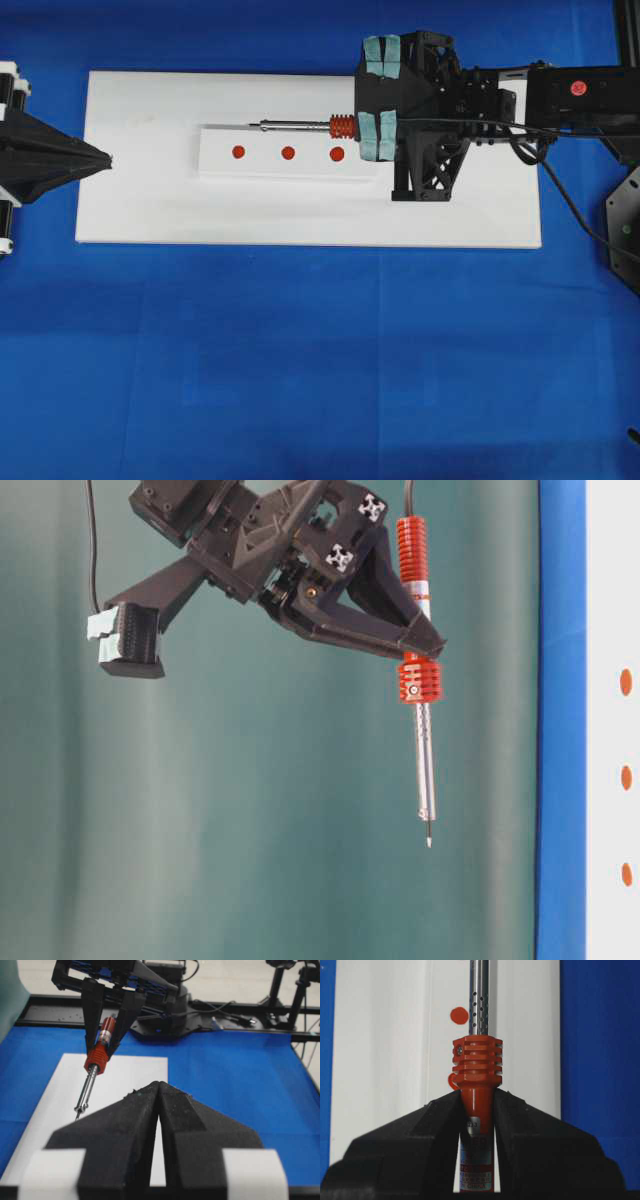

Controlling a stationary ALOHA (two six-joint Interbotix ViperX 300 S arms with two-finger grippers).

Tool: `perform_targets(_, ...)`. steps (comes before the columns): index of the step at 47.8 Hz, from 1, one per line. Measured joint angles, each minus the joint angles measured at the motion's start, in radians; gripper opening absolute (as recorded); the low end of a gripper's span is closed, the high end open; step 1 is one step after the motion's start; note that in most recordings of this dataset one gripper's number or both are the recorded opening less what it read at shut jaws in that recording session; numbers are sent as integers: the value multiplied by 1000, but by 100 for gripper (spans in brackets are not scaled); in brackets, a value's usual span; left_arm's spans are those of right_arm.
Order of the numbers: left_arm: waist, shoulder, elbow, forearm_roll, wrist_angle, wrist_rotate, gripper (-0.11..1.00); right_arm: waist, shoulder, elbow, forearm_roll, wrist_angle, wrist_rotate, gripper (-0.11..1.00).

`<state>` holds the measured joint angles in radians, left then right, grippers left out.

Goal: Touch the tip of the soldering iron to the mark.
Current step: 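Carry the iron with the right gripper over the red-dot strip, then lower the iron tip with the right gripper onto the middle red dot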

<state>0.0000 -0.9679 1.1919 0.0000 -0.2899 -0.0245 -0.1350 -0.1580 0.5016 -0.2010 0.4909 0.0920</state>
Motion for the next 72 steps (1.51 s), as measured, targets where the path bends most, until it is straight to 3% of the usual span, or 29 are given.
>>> perform_targets(17,0,2,0,0,-2,-2,0,0,5,-17,2,46,-5,6)
perform_targets(39,0,0,0,0,-2,0,0,3,84,-124,2,413,-14,6)
perform_targets(72,0,0,0,0,0,0,0,5,84,-127,2,397,-14,6)
